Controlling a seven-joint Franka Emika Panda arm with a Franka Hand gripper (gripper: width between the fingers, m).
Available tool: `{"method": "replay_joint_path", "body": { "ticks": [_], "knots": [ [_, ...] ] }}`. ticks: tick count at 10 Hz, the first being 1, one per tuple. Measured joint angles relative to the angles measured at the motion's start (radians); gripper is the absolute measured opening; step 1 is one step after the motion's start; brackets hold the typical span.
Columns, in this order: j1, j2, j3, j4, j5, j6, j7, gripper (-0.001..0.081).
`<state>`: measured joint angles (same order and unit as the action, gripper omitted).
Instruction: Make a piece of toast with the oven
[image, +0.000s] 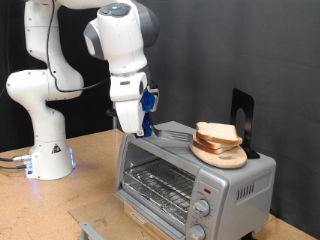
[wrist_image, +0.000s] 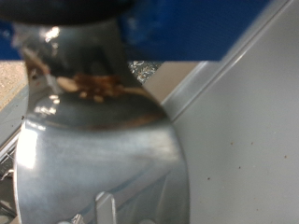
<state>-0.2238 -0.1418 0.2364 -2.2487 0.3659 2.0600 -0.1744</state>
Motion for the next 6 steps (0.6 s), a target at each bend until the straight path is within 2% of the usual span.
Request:
{"method": "replay_joint_path", "body": {
  "ticks": [6],
  "knots": [
    [0.0,-0.008,-0.007,0.009,0.016,-0.009,0.0,0.0393]
  ]
}}
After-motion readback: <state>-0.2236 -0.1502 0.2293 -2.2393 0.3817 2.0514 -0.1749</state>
